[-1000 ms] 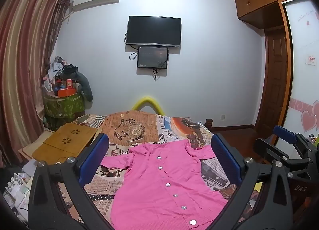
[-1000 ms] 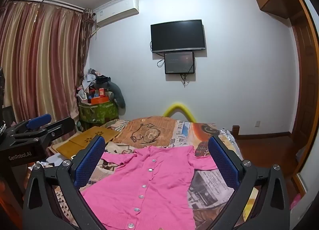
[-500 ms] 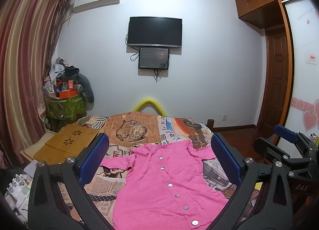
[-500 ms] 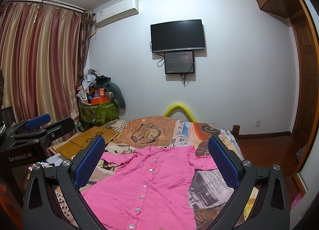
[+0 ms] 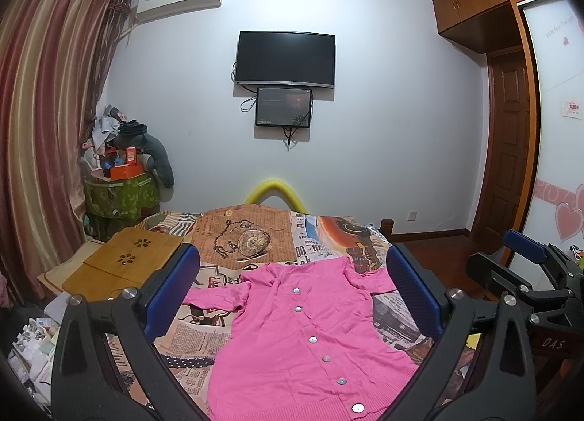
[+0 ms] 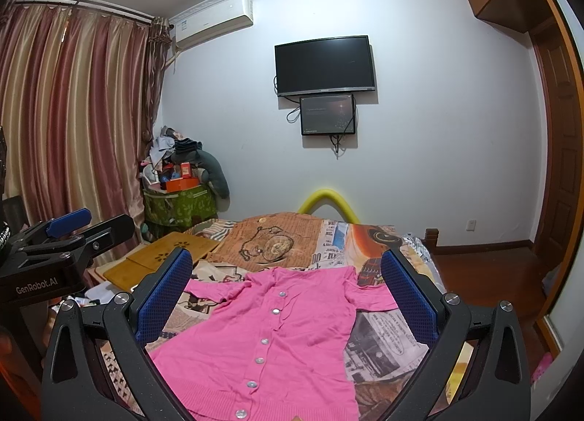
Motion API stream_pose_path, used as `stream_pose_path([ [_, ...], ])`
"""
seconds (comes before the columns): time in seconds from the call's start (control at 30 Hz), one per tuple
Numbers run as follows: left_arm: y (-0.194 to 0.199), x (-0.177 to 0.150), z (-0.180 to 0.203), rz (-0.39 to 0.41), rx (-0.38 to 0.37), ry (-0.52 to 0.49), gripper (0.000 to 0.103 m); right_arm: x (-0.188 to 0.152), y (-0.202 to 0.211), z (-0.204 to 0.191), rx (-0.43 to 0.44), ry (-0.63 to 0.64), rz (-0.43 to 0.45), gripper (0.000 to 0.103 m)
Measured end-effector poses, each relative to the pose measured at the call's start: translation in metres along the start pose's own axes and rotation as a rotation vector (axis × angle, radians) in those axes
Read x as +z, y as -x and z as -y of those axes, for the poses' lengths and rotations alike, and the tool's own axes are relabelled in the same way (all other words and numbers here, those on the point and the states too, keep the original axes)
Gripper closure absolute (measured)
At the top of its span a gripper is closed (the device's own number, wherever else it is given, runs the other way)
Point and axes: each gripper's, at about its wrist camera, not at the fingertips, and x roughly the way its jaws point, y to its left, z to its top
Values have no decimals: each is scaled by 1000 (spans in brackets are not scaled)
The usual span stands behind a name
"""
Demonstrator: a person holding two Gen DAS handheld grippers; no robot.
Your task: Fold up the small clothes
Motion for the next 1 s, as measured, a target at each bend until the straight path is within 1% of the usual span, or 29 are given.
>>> stream_pose_path([
  [0.8, 0, -2, -2, 4, 4, 3, 0, 1, -1, 3, 0, 1, -5, 0],
  [1.0, 0, -2, -2, 4, 4, 3, 0, 3, 1, -2, 1, 1, -5, 0],
])
